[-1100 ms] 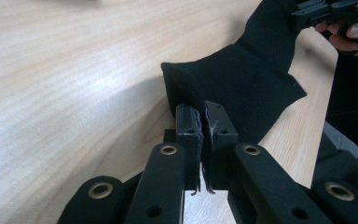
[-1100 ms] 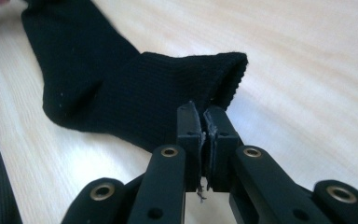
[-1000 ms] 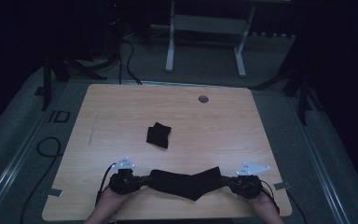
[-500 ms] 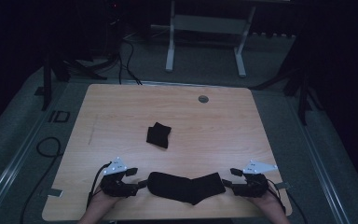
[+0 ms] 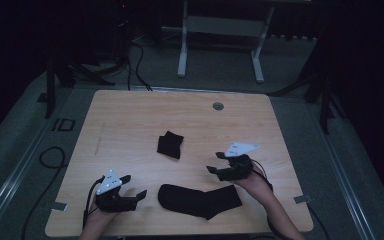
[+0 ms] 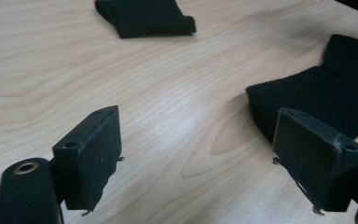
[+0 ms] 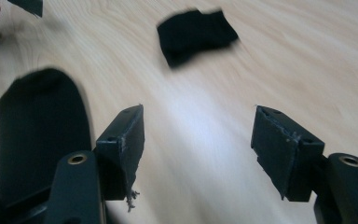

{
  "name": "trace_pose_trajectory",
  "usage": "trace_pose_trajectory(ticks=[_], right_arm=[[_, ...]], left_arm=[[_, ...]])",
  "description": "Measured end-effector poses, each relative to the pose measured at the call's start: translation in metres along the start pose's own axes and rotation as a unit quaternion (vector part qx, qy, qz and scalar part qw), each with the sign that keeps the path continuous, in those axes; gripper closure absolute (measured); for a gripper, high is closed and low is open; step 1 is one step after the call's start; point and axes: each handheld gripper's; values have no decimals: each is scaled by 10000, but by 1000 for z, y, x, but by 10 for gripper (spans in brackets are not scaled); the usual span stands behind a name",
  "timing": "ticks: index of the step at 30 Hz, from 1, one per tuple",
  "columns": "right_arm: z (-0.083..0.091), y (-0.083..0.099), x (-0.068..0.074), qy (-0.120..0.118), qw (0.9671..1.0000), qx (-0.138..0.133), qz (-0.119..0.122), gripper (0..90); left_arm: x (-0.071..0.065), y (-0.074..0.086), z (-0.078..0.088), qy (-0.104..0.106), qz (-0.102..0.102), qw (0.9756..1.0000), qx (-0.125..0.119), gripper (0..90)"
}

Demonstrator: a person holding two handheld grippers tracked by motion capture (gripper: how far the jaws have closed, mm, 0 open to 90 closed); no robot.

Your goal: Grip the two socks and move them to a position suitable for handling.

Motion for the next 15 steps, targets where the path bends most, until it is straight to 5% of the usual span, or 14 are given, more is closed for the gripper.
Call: trace_pose_trajectory(ticks=[5, 9, 13, 15], right_arm=[[-51, -37, 0, -186, 9992, 85, 338, 360], [-84, -57, -4, -309, 9991, 76, 276, 363], [-106, -63, -4, -278, 9988, 199, 361, 363], [-131, -67, -4, -246, 9984, 334, 395, 364]], left_arm=[[-2, 0, -3, -165, -107, 9998, 34, 45], [-3, 0, -3, -272, -137, 9995, 4, 16], [-3, -1, -2, -282, -133, 9995, -78, 17], [-3, -1, -2, -311, -164, 9993, -91, 17]])
Point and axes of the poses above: each handheld gripper's, and its own axes: z roughly backward along the jaws, y roughly out of its underside, x roughly to its left, and after that the axes turned 9 degrees about -x, right-handed
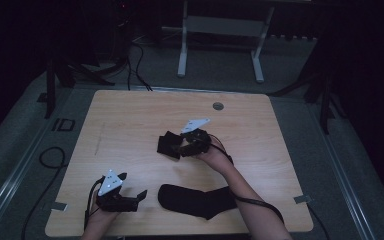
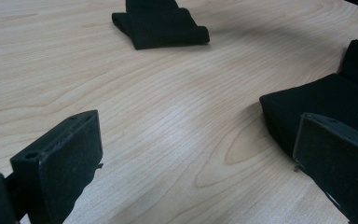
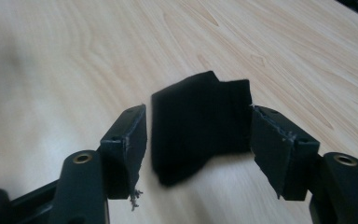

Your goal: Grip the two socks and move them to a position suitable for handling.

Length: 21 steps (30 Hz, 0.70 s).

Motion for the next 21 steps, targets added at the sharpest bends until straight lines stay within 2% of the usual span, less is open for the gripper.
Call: trace_pose_trajectory(ticks=[3, 4, 8, 10, 12, 15, 18, 21], right_arm=[[-20, -3, 0, 139, 9998, 126, -73, 357], [-20, -3, 0, 139, 9998, 126, -73, 357], [-45, -1, -1, 126, 9988, 472, -54, 374], [-53, 3, -1, 128, 9975, 688, 55, 416], [-59, 9, 1, 28, 9955, 933, 147, 483], [-56, 14, 1, -72, 9967, 803, 21, 721], [-51, 13, 3, 39, 9962, 863, 72, 772], [-35, 11, 3, 114, 9972, 735, 45, 777]], left_arm=[[1, 1, 0, -59, 18, 10000, 2, 17], [1, 1, 0, -59, 18, 10000, 2, 17], [2, 0, 1, -32, 67, 10000, -51, 17], [3, -1, 3, -6, 77, 9999, -83, 17], [3, -1, 3, -5, 88, 9999, -94, 17], [4, -1, 3, 24, 150, 9998, -101, 17], [4, -2, 3, 67, 172, 9998, -114, 19], [3, -2, 3, 84, 158, 9998, -125, 21]])
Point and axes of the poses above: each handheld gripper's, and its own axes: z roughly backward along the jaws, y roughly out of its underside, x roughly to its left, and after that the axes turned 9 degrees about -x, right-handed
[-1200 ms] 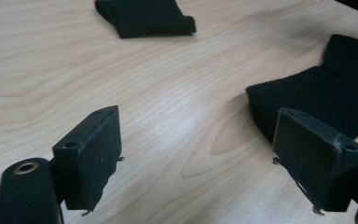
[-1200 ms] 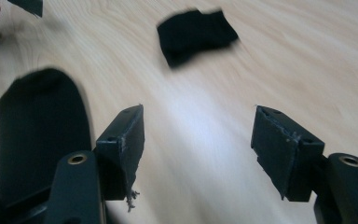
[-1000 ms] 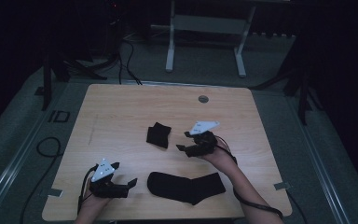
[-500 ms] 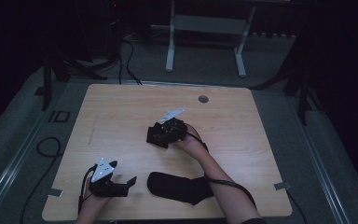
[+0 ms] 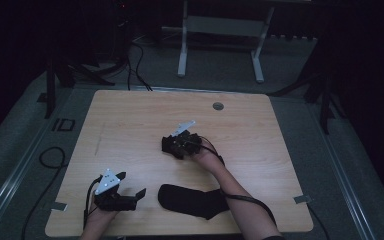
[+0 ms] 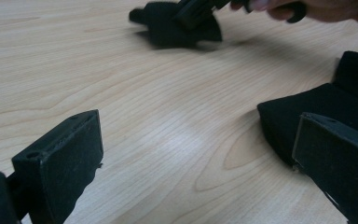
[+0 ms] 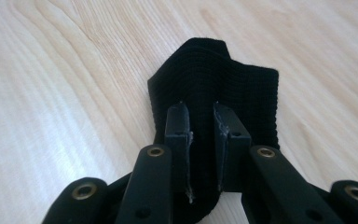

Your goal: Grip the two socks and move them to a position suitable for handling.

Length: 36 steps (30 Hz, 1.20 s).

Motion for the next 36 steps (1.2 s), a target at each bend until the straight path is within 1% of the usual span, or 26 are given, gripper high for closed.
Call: trace_pose_trajectory(ticks=[1, 2, 3, 4, 6, 8, 11, 13, 15, 16, 17, 18, 19, 20, 21, 24, 25, 26, 28, 29, 30, 31, 33, 34, 35, 36], right_arm=[[0, 0, 0, 0, 10000, 0, 0, 777], [8, 1, 0, 33, 10000, -52, 35, 776], [27, 4, 0, 60, 9998, -165, 66, 776], [37, 7, 0, 77, 9997, -249, 44, 776], [56, 14, 1, -8, 9991, -416, 2, 775], [72, 24, 3, -11, 9991, -430, 37, 774], [89, 42, 7, 34, 9991, -421, 12, 772], [93, 55, 8, 27, 9993, -365, 21, 769], [94, 64, 10, 69, 9996, -287, -8, 766], [93, 71, 11, 31, 9996, -265, -48, 766], [91, 76, 12, 42, 9998, -213, -44, 766], [88, 80, 14, 73, 9999, -104, 30, 766], [85, 84, 15, 80, 10000, -18, 42, 765], [83, 88, 15, 72, 10000, -46, 1, 763], [83, 90, 15, 73, 9998, -129, -97, 763], [83, 90, 18, 147, 9998, -137, -63, 749], [83, 90, 18, 124, 9998, -119, -59, 723], [84, 88, 17, 69, 9999, -74, -94, 677], [87, 85, 15, -30, 9999, -94, -131, 594], [91, 83, 14, -37, 9998, -153, -149, 570], [96, 80, 13, -30, 9995, -261, -186, 556], [103, 77, 10, -31, 9990, -391, -221, 554], [114, 70, 2, 99, 9977, -605, -305, 560], [118, 67, -3, 169, 9970, -661, -366, 568], [119, 65, -9, 199, 9965, -671, -457, 571], [119, 63, -14, 235, 9961, -656, -539, 576]], left_arm=[[0, 0, 0, 0, 0, 10000, 0, 21], [-1, 0, -1, -3, -10, 10000, 19, 21], [-1, 0, -2, 17, 9, 10000, 33, 21], [-1, 0, -2, 12, 4, 10000, 47, 21], [-2, 0, -3, 24, 4, 10000, 55, 21], [-3, 0, -4, 33, 4, 10000, 63, 21], [-3, -1, -6, 94, -13, 9999, 114, 21], [-5, -1, -7, 127, -79, 9998, 129, 50], [-7, -2, -9, 106, -96, 9998, 140, 50], [-7, -3, -10, 164, -68, 9998, 121, 50], [-8, -3, -11, 175, -55, 9998, 127, 50], [-8, -3, -11, 161, -77, 9997, 152, 50], [-8, -3, -12, 187, -84, 9997, 158, 50], [-9, -3, -13, 210, -73, 9996, 169, 50], [-9, -3, -13, 220, -76, 9995, 189, 52], [-8, -2, -15, 287, -52, 9993, 238, 55], [-8, -3, -15, 330, -31, 9992, 228, 55], [-8, -3, -16, 347, -3, 9992, 218, 63], [-7, -7, -18, 379, 19, 9991, 211, 67], [-7, -9, -19, 393, 9, 9990, 218, 75], [-7, -12, -21, 384, -13, 9990, 210, 111], [-7, -15, -24, 394, -23, 9990, 213, 150], [-6, -23, -32, 344, -15, 9990, 269, 157], [-6, -26, -37, 368, -23, 9989, 274, 181], [-7, -30, -43, 386, -45, 9989, 278, 219], [-7, -33, -49, 416, -70, 9986, 303, 237]])
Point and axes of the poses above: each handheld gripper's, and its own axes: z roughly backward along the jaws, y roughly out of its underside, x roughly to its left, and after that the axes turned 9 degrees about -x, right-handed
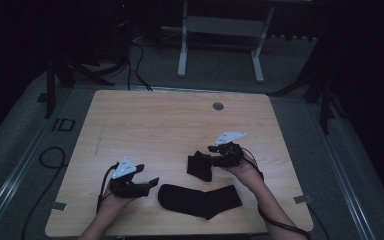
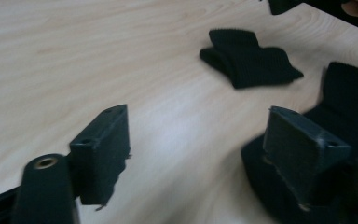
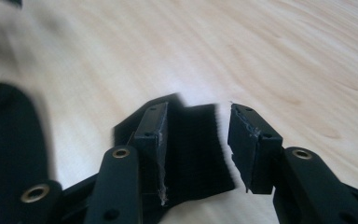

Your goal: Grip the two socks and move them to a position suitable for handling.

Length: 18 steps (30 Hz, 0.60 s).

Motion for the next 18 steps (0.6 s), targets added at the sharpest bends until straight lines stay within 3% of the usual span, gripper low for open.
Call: trace_pose_trajectory(ticks=[3, 7, 10, 14, 18], right_arm=[[-10, -2, -9, -70, 9997, 94, -196, 567], [-29, 4, -9, -120, 9990, 391, -200, 538], [-38, 12, -8, -153, 9981, 584, -140, 549], [-44, 19, -4, -112, 9965, 820, 107, 697], [-43, 20, -3, -69, 9967, 795, 167, 833]], left_arm=[[-1, -11, -19, 149, -39, 9998, 105, 286], [-2, -22, -49, 334, -222, 9987, 308, 328], [2, -30, -71, 468, -174, 9976, 476, 346], [5, -41, -96, 491, -176, 9965, 658, 411], [8, -44, -119, 541, -69, 9944, 906, 477]])
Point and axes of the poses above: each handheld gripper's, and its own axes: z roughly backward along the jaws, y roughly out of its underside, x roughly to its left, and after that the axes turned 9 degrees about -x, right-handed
